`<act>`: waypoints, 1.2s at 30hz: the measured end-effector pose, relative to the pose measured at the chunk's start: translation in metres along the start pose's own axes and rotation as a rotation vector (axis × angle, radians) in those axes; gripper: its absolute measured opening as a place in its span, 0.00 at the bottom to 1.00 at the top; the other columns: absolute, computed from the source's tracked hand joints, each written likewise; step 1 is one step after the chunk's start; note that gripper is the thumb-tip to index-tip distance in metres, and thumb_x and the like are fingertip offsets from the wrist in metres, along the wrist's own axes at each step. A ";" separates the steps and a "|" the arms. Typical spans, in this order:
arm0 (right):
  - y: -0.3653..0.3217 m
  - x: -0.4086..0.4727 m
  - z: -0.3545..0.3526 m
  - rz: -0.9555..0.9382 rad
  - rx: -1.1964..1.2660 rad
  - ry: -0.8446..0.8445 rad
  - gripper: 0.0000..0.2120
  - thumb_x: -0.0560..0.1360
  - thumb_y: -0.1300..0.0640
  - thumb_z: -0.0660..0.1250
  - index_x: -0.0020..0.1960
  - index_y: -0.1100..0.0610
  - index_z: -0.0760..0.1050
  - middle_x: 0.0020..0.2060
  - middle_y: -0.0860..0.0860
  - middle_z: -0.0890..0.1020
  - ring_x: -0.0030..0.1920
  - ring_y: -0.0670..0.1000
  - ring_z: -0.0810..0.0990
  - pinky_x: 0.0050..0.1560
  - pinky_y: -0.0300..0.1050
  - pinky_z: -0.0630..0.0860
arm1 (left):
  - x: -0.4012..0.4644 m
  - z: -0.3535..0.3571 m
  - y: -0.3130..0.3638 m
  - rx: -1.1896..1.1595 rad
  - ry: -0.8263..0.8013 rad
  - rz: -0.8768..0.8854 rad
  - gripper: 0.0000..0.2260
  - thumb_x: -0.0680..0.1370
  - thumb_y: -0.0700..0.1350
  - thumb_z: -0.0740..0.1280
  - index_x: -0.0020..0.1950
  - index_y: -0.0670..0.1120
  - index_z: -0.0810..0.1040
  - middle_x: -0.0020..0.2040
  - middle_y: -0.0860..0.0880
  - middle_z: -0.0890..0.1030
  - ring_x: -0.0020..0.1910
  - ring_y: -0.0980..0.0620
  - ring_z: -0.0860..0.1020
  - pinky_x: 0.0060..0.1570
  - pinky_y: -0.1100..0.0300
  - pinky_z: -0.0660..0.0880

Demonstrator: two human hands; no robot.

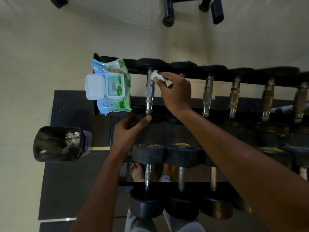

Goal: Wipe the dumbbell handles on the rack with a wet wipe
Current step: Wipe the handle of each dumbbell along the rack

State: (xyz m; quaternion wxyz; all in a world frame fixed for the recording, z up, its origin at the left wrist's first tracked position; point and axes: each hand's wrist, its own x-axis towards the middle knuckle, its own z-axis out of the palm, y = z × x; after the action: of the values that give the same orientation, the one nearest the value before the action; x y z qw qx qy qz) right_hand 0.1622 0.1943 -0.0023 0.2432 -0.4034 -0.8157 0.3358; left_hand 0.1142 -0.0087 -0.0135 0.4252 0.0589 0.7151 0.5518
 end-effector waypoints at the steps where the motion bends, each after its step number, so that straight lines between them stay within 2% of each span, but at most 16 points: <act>1: -0.001 0.000 0.003 -0.026 -0.013 0.030 0.12 0.82 0.52 0.73 0.63 0.53 0.85 0.55 0.47 0.88 0.53 0.45 0.85 0.52 0.47 0.84 | -0.001 0.000 -0.002 0.019 0.011 0.002 0.17 0.76 0.53 0.81 0.62 0.49 0.87 0.55 0.55 0.89 0.57 0.59 0.86 0.51 0.70 0.79; 4: -0.005 0.004 0.014 -0.058 -0.023 0.082 0.11 0.81 0.53 0.73 0.61 0.54 0.86 0.54 0.48 0.88 0.52 0.47 0.86 0.50 0.52 0.85 | -0.006 0.007 -0.010 0.031 0.101 -0.008 0.29 0.71 0.63 0.83 0.68 0.50 0.84 0.60 0.55 0.87 0.59 0.61 0.84 0.57 0.64 0.81; 7: -0.009 0.010 0.021 -0.067 -0.034 0.053 0.09 0.79 0.53 0.75 0.58 0.53 0.87 0.51 0.48 0.84 0.48 0.46 0.82 0.50 0.52 0.83 | -0.007 0.011 -0.014 0.012 0.133 -0.005 0.25 0.72 0.60 0.83 0.63 0.50 0.85 0.57 0.55 0.88 0.57 0.61 0.85 0.54 0.66 0.81; 9: -0.008 0.014 0.020 -0.075 -0.080 -0.010 0.08 0.79 0.52 0.76 0.57 0.51 0.87 0.52 0.47 0.82 0.48 0.46 0.81 0.50 0.51 0.82 | -0.005 0.011 -0.014 0.003 0.151 -0.018 0.29 0.71 0.61 0.82 0.67 0.50 0.82 0.59 0.56 0.86 0.58 0.62 0.84 0.51 0.71 0.79; 11: -0.004 0.016 0.013 -0.093 -0.110 -0.090 0.09 0.78 0.51 0.76 0.57 0.51 0.87 0.53 0.46 0.83 0.51 0.46 0.81 0.51 0.49 0.82 | -0.004 0.010 -0.017 0.014 0.159 -0.021 0.34 0.70 0.64 0.82 0.70 0.50 0.81 0.61 0.56 0.85 0.59 0.62 0.83 0.51 0.72 0.78; 13: 0.000 0.015 0.005 -0.124 -0.129 -0.187 0.09 0.77 0.50 0.77 0.57 0.50 0.87 0.54 0.43 0.83 0.52 0.44 0.80 0.53 0.49 0.80 | -0.003 0.008 -0.020 0.026 0.160 -0.023 0.34 0.70 0.64 0.81 0.70 0.49 0.80 0.61 0.56 0.84 0.59 0.62 0.82 0.50 0.73 0.77; 17: 0.003 0.006 -0.005 -0.166 -0.174 -0.350 0.12 0.76 0.46 0.79 0.57 0.47 0.87 0.52 0.41 0.83 0.49 0.43 0.80 0.49 0.47 0.80 | -0.003 0.007 -0.023 0.028 0.159 -0.017 0.35 0.71 0.62 0.80 0.74 0.48 0.79 0.62 0.56 0.84 0.57 0.67 0.81 0.50 0.74 0.77; 21: 0.005 -0.008 -0.009 -0.121 -0.164 -0.420 0.12 0.75 0.44 0.79 0.56 0.47 0.87 0.51 0.42 0.85 0.49 0.44 0.82 0.48 0.51 0.82 | -0.002 0.006 -0.027 0.043 0.146 -0.012 0.34 0.71 0.64 0.79 0.72 0.48 0.81 0.62 0.54 0.85 0.59 0.65 0.82 0.56 0.67 0.78; 26: 0.008 -0.028 -0.010 0.026 -0.084 -0.531 0.11 0.74 0.49 0.80 0.56 0.49 0.88 0.51 0.44 0.87 0.51 0.44 0.83 0.54 0.48 0.83 | 0.003 0.003 -0.029 0.029 0.142 -0.025 0.36 0.70 0.64 0.81 0.72 0.46 0.80 0.63 0.53 0.85 0.62 0.59 0.82 0.52 0.71 0.78; 28: 0.008 -0.032 -0.009 0.123 -0.022 -0.565 0.11 0.74 0.50 0.81 0.55 0.50 0.88 0.50 0.42 0.87 0.52 0.42 0.83 0.54 0.43 0.83 | 0.001 0.002 -0.026 0.030 0.132 -0.043 0.33 0.71 0.62 0.82 0.70 0.47 0.82 0.62 0.53 0.85 0.61 0.60 0.83 0.52 0.69 0.78; 32: 0.005 -0.024 -0.010 0.245 -0.013 -0.606 0.12 0.74 0.52 0.82 0.55 0.55 0.88 0.45 0.43 0.85 0.47 0.40 0.82 0.45 0.36 0.77 | 0.000 0.000 -0.020 0.037 0.098 -0.063 0.15 0.75 0.51 0.82 0.58 0.55 0.82 0.55 0.57 0.86 0.51 0.69 0.83 0.46 0.72 0.77; 36: 0.010 -0.021 -0.011 0.371 -0.027 -0.608 0.09 0.76 0.53 0.80 0.52 0.56 0.86 0.46 0.47 0.86 0.48 0.44 0.83 0.44 0.38 0.78 | -0.002 0.001 -0.012 0.063 0.083 -0.036 0.12 0.75 0.49 0.82 0.54 0.58 0.81 0.51 0.59 0.85 0.47 0.72 0.82 0.44 0.74 0.76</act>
State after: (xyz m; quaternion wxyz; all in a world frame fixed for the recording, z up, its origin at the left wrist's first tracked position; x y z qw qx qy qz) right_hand 0.1856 0.1855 -0.0054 -0.0812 -0.4295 -0.7680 0.4681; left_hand 0.1209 -0.0136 -0.0229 0.4030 0.0363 0.7501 0.5231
